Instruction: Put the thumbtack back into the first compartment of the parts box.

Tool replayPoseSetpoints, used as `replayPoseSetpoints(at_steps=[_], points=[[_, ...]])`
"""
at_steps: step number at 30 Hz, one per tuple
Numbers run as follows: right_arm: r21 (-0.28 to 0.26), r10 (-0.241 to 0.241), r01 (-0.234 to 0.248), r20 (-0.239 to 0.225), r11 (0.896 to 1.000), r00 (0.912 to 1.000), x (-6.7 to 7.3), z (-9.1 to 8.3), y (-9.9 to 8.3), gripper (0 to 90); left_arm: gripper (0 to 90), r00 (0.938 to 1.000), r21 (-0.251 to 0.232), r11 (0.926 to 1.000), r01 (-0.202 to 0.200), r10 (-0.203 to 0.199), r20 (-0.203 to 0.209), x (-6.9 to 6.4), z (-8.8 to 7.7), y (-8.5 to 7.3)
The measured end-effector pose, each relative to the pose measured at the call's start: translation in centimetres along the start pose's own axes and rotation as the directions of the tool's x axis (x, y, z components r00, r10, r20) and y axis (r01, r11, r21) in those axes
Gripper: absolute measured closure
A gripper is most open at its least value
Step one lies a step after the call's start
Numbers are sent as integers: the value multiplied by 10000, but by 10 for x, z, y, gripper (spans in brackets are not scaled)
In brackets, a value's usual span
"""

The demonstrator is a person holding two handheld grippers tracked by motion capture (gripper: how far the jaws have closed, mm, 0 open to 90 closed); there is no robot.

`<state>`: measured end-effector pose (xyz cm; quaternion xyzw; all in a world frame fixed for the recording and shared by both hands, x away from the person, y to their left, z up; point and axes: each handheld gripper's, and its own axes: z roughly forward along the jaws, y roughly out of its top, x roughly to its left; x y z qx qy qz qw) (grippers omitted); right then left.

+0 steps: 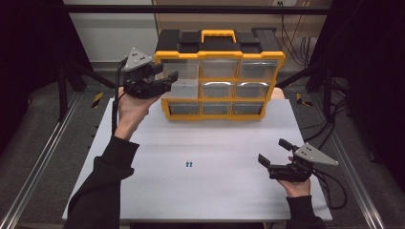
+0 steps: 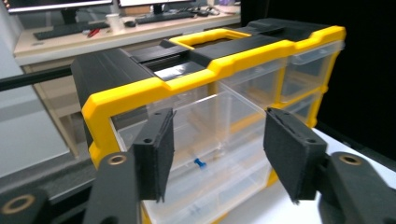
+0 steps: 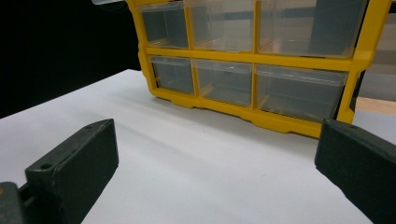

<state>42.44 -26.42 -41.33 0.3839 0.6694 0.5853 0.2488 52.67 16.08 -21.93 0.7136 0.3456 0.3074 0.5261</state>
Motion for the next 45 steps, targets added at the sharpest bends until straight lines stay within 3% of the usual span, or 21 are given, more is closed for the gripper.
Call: replayPoseSetpoints(at_steps=[4,9,19,24,25,26,32,40,45], points=[[-7,1,-1,19,10000,10000,0,0,0,5,334,9997,-442,9990,-68,79,245,-3,-19,-10],[37,-60,60,-23,10000,10000,0,0,0,5,246,9997,-663,9978,-46,62,244,-3,-36,-22],[28,-95,95,-11,10000,10000,0,0,-1,5,117,9987,-720,9974,-51,88,510,-7,-59,-53],[51,-74,74,-13,10000,10000,0,0,0,5,74,9976,-662,9977,-156,200,657,-10,-62,-72],[39,-50,50,14,10000,10000,0,0,0,6,67,9983,-647,9977,-211,245,529,-10,-62,-76],[27,-87,87,-6,10000,10000,0,0,-1,5,61,9974,-530,9986,-26,64,716,-11,-62,-81],[59,-58,58,-6,10000,10000,1,1,-1,5,45,9967,-414,9990,196,-163,796,-18,-58,-109],[61,-66,66,-10,10000,10000,1,1,-1,5,37,9969,37,9997,234,-236,747,-28,-46,-143],[54,-68,68,-3,10000,10000,1,1,-1,5,33,9949,284,9993,256,-282,971,-33,-39,-156]])
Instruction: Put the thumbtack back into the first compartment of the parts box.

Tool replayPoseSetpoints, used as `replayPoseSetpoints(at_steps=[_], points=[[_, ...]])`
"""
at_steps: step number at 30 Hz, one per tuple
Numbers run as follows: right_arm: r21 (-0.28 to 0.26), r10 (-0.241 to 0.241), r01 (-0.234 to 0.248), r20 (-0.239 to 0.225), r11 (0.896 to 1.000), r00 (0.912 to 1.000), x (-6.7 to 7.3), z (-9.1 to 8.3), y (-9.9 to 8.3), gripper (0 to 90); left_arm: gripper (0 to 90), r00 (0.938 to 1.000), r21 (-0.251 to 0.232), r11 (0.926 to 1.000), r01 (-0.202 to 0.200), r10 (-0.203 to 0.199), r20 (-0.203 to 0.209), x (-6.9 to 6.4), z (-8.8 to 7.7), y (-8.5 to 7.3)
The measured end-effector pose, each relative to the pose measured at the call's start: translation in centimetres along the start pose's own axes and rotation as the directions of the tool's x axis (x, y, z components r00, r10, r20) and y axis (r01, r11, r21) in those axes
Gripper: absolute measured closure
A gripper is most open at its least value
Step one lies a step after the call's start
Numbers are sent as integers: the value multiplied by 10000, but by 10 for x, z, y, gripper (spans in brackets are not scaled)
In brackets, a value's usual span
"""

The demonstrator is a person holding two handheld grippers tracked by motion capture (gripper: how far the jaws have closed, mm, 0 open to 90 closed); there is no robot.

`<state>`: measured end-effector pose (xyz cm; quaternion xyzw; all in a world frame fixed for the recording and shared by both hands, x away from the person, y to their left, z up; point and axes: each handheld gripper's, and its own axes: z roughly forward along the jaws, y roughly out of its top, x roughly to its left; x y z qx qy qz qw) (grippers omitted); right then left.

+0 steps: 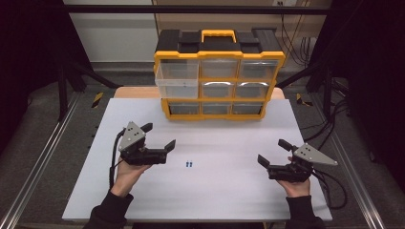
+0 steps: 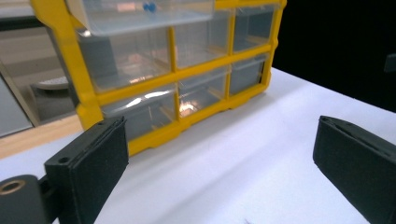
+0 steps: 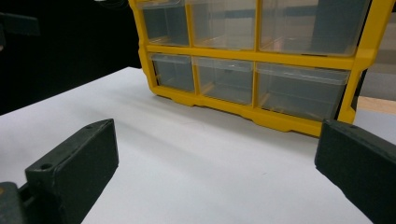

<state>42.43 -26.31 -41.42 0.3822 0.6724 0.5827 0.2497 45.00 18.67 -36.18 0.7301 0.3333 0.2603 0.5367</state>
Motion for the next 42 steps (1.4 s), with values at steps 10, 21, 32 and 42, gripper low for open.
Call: replayPoseSetpoints(at_steps=[10,21,32,42], points=[[14,-6,6,-24,10000,10000,0,0,0,5,38,9999,853,9963,120,-113,-85,-7,22,-24],[-5,16,-16,-16,10000,10000,0,0,0,5,50,9994,1876,9817,337,-317,-138,-11,44,-44],[10,17,-17,-22,10000,10000,0,0,0,5,109,9977,2757,9588,684,-661,-176,-18,66,-67],[-53,-31,30,-53,10000,10000,-1,0,0,5,265,9954,3365,9368,959,-895,-345,-25,79,-85]])
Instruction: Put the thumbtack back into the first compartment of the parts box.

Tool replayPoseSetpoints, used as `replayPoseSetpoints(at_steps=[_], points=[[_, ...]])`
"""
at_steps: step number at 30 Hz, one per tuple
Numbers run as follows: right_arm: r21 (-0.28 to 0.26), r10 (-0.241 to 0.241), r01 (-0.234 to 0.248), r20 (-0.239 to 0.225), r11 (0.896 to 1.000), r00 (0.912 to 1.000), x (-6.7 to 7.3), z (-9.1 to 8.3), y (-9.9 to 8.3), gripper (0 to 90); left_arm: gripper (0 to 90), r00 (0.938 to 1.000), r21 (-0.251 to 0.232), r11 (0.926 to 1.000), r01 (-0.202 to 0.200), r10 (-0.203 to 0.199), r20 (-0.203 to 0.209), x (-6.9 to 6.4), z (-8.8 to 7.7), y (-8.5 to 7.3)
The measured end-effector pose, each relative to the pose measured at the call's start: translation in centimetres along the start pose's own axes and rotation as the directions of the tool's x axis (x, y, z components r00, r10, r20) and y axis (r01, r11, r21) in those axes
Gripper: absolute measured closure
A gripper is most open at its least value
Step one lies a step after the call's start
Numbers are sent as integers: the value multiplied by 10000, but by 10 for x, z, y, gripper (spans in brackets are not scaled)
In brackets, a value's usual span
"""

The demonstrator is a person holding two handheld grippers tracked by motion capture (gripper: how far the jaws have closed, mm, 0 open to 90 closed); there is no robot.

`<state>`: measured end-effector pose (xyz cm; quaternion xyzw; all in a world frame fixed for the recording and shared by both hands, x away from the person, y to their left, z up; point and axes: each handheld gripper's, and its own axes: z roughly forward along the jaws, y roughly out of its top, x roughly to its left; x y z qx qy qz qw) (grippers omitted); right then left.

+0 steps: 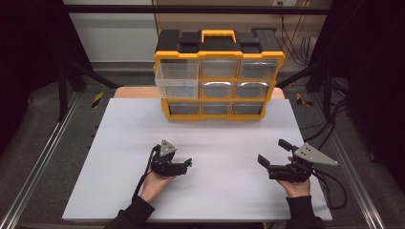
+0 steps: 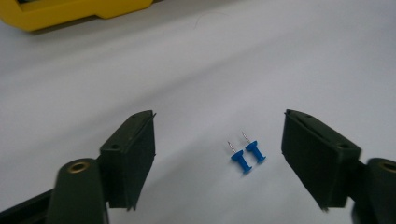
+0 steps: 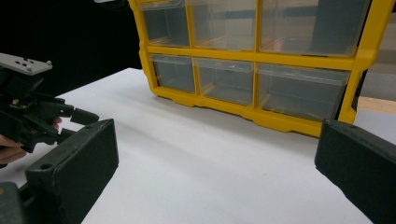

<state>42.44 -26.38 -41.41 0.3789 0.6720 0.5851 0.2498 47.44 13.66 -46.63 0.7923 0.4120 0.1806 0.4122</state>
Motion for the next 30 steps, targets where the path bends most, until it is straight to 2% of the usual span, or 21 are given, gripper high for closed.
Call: replayPoseSetpoints(at_steps=[5,11,14,18,23,30], points=[[57,100,-100,46,9999,9999,1,0,0,5,333,9999,344,9994,-86,91,-143,-4,6,-4],[0,131,-131,22,9999,9999,1,-1,1,6,444,9996,664,9975,-243,249,-90,-8,9,-7],[2,108,-108,23,9999,9999,0,-1,1,6,503,9998,600,9980,-193,198,-77,-10,11,-7],[-21,99,-99,38,9999,9999,0,-1,1,6,584,9997,776,9967,-258,255,47,-11,12,-7],[-23,96,-96,33,10000,9999,0,-1,1,6,666,9989,943,9944,-476,476,24,-15,14,-8],[-30,81,-81,24,10000,10000,0,-2,2,6,755,9984,972,9940,-496,521,-235,-18,15,-8]])
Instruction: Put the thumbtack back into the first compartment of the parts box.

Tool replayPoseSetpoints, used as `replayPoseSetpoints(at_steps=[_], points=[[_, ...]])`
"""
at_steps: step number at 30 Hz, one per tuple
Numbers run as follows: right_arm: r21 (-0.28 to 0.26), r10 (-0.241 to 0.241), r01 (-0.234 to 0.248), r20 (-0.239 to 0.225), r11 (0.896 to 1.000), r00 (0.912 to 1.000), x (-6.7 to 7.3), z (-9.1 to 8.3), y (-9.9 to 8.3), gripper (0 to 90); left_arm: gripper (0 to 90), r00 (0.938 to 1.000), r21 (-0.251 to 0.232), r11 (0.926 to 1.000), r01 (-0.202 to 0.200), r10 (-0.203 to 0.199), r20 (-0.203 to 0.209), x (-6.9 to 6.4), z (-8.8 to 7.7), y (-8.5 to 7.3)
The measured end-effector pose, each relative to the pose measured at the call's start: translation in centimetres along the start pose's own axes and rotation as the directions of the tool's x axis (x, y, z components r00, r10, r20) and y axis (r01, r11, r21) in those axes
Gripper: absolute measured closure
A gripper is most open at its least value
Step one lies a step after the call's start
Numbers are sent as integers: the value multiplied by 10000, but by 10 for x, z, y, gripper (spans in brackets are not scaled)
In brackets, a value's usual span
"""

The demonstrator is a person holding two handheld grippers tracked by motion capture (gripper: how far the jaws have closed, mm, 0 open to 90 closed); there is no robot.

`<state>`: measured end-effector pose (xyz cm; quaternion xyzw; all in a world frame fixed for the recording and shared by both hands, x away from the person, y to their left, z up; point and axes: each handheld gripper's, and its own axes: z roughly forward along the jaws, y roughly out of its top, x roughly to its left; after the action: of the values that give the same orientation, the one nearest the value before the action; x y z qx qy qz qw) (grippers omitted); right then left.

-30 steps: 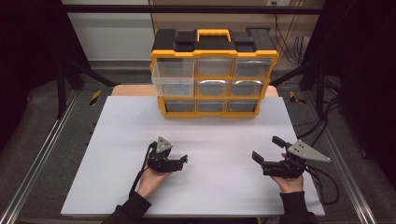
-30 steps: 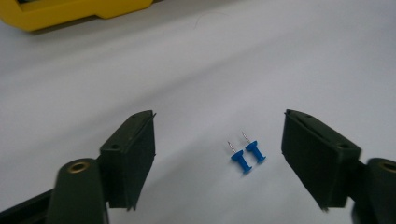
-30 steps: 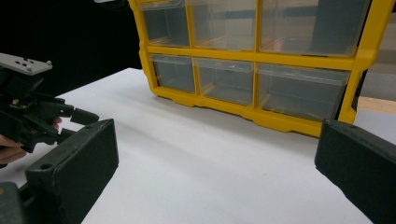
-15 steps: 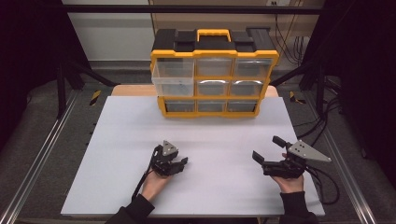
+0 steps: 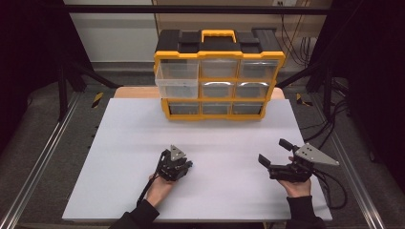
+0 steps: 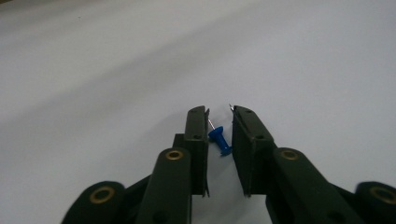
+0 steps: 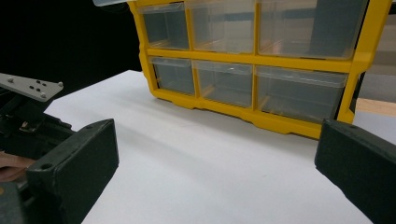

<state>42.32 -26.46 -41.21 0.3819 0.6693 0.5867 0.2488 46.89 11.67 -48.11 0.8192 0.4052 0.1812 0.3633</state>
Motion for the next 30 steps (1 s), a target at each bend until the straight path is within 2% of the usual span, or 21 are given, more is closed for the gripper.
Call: replayPoseSetpoints(at_steps=[4,15,23,30], points=[[-11,-8,8,6,10000,10000,0,0,0,6,828,9999,23,10000,-87,87,-63,-1,0,0],[14,1,-1,-23,10000,10000,1,1,0,6,847,9998,-46,10000,-44,45,219,3,-4,1],[56,16,-15,-57,10000,10000,2,2,-1,6,847,9993,-557,9983,168,-149,332,12,-25,8],[112,-40,41,-81,9999,10000,2,3,-2,6,847,9989,-1166,9927,295,-249,410,16,-46,19]])
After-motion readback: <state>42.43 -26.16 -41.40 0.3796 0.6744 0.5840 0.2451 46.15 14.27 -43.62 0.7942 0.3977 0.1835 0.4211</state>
